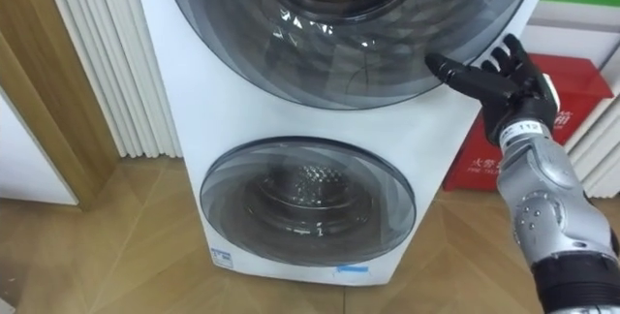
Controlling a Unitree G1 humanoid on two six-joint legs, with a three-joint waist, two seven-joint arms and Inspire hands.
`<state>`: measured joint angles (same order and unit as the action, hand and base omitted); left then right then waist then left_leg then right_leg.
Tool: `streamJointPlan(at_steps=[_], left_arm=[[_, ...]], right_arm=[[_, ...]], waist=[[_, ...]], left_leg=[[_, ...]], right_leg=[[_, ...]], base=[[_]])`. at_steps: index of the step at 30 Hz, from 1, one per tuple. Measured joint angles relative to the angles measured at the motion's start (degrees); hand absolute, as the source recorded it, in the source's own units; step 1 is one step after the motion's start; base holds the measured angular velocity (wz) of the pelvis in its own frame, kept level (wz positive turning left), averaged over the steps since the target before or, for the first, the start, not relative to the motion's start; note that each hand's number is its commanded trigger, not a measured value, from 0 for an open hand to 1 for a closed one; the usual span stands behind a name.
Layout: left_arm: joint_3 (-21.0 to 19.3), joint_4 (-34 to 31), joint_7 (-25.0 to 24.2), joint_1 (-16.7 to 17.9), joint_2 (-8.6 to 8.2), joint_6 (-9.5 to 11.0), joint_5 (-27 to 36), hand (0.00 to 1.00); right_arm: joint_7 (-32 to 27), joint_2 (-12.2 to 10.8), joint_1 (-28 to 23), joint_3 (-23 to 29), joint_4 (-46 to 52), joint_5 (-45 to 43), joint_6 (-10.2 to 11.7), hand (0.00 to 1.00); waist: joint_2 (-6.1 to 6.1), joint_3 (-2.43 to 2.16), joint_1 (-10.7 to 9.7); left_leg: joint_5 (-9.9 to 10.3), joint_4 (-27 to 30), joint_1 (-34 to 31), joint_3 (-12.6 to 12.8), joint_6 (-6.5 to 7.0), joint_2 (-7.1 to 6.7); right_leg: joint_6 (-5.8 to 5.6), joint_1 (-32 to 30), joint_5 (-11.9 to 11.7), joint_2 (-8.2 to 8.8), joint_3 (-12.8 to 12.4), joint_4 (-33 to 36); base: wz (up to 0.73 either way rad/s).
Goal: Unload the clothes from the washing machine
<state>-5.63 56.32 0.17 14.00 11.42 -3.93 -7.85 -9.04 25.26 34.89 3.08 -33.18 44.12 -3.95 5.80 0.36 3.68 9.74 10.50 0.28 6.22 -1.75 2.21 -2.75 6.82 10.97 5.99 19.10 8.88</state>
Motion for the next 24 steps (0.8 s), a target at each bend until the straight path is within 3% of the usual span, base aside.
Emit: streamJointPlan(at_steps=[11, 18, 24], left_arm=[[-1.02, -0.09, -0.83, -0.95, 0.05, -0.83, -1.91, 0.00], [-0.68, 1.38, -0.54, -0.74, 0.27, -0.69, -1.96, 0.00], [0.20, 3.52, -0.46, -1.11, 0.59, -0.43, -1.89, 0.00]], right_arm=[[-0.17, 1.16, 0.01, 0.37, 6.33, 0.22, -3.83, 0.00], [0.33, 2.31, 0.01, 0.17, 12.58, 0.92, -4.22, 0.00], [1.48, 2.44, -0.02, -1.24, 16.89, -4.88, -4.21, 0.00]], waist=[[0.10, -0.19, -1.29], [0.18, -0.23, -1.56], [0.29, -0.24, -0.80]], left_leg=[[0.00, -0.02, -0.84, 0.23, 0.00, 0.01], [0.00, -0.94, 0.65, -0.17, 0.01, 0.11], [0.00, -1.29, 1.79, -0.97, 0.01, 0.51]], right_leg=[[0.01, -1.05, -0.01, 0.00, -0.31, 0.04], [0.01, -0.85, -0.01, -0.03, -0.36, 0.24], [0.01, -2.08, 0.00, 0.03, -0.52, 2.71]], base=[[-0.01], [-0.10], [-0.20]])
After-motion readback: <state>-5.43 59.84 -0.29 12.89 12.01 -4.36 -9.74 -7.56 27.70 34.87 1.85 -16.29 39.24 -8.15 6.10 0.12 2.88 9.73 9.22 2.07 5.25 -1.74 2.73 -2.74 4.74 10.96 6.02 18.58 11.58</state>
